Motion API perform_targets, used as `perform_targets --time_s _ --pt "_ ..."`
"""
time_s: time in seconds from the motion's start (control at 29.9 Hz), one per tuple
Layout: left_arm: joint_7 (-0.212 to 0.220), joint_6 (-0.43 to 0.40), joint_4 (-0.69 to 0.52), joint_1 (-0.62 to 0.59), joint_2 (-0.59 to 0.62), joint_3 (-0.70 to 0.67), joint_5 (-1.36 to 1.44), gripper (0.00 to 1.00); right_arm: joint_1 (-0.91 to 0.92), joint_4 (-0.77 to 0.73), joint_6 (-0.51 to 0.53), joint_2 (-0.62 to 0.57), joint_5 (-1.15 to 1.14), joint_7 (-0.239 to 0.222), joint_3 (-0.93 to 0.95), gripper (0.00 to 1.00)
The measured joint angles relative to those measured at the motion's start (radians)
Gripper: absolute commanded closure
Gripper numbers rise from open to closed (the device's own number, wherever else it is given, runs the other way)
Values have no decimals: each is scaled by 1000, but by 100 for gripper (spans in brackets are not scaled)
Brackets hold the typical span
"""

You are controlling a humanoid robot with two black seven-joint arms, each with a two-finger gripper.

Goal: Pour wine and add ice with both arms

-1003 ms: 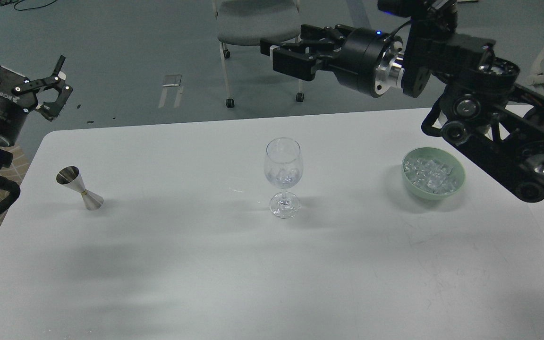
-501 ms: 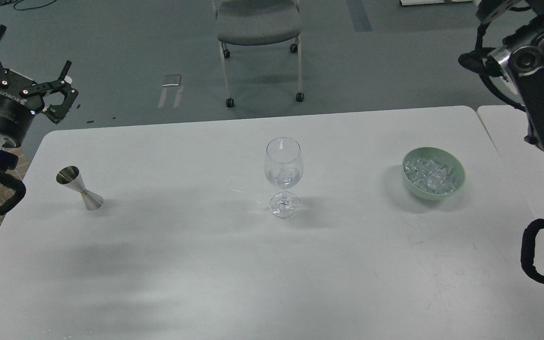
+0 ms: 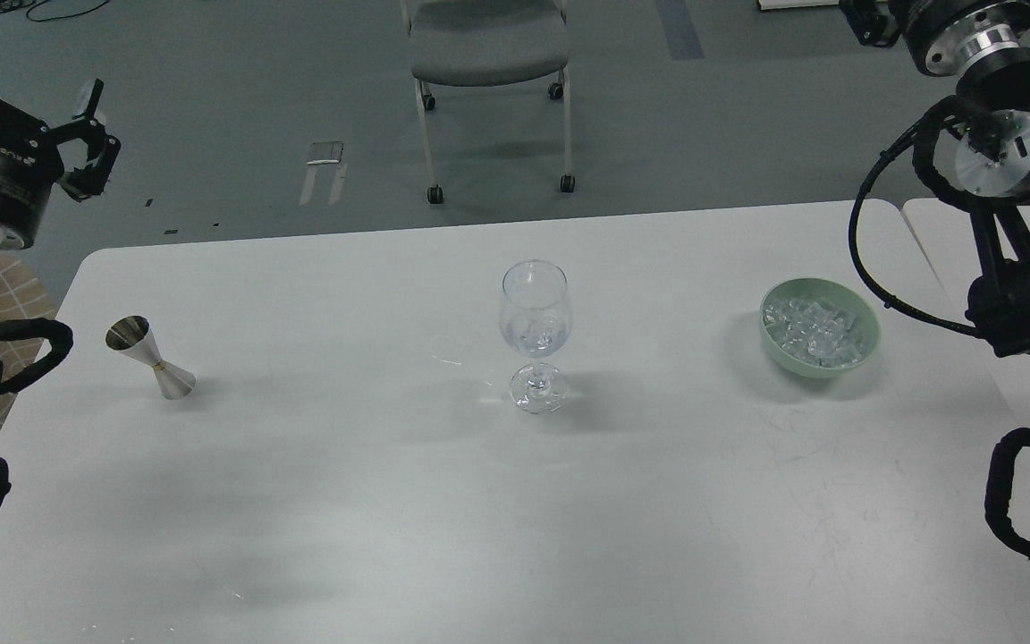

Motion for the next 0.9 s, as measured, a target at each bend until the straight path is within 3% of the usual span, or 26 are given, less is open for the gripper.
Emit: perform_targets --time_s 0.17,0.37,0.9 --pt "-21 5 40 -17 -19 3 17 5 0 -123 79 21 199 3 -2 0" --pt "16 -7 173 -111 -28 75 19 5 -8 -256 261 58 298 12 3 0" --pt "20 -58 215 -139 -36 144 19 4 -63 -268 331 71 396 45 5 0"
